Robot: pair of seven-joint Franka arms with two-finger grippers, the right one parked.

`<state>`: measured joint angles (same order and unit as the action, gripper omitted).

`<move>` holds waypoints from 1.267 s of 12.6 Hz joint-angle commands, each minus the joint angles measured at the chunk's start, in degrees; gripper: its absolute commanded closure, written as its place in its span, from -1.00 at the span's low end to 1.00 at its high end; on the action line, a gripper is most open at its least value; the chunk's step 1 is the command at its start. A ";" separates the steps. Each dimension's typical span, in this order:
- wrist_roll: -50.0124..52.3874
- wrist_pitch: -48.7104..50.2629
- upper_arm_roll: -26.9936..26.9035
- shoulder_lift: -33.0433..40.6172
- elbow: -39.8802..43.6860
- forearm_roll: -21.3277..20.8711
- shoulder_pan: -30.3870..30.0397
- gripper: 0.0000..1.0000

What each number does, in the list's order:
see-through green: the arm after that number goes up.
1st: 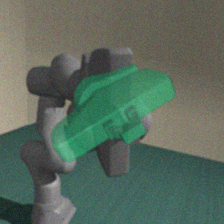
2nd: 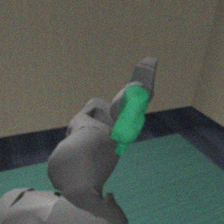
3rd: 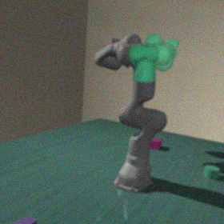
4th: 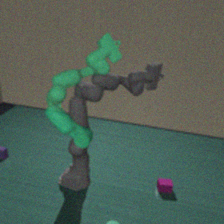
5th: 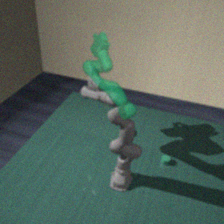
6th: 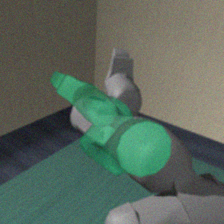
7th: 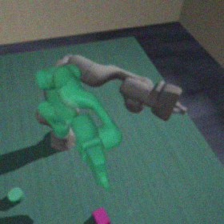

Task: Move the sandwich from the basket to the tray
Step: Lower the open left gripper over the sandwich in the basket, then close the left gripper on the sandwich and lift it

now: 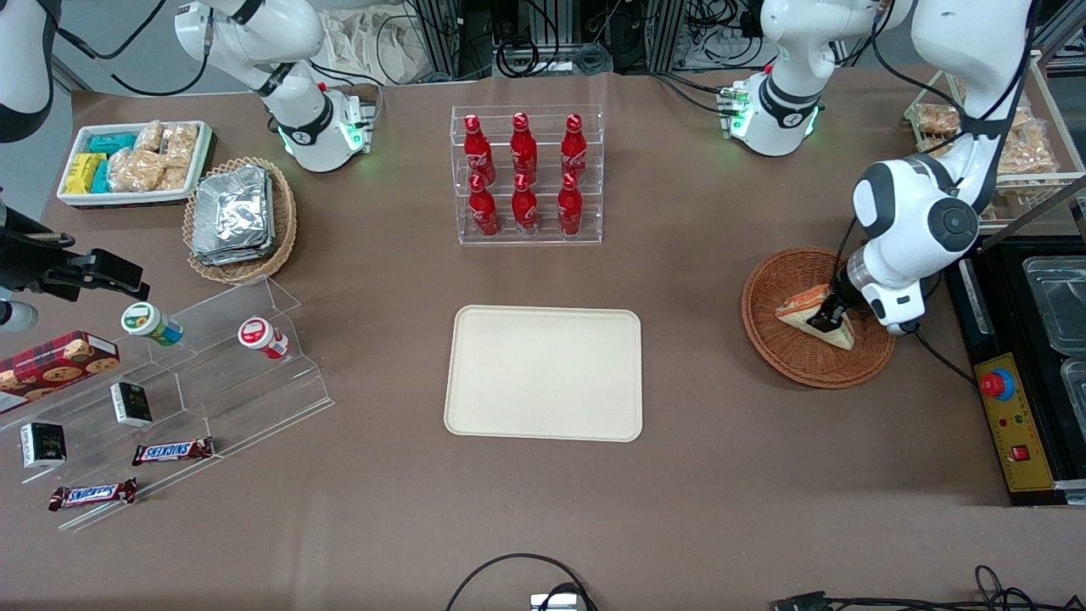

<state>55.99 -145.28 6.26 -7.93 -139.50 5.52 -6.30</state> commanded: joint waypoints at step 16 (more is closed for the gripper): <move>-32.79 37.62 15.00 -3.30 38.07 -8.34 4.27 1.00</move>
<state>24.99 -109.08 19.12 -5.52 -106.56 -2.11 -2.58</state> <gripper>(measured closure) 0.811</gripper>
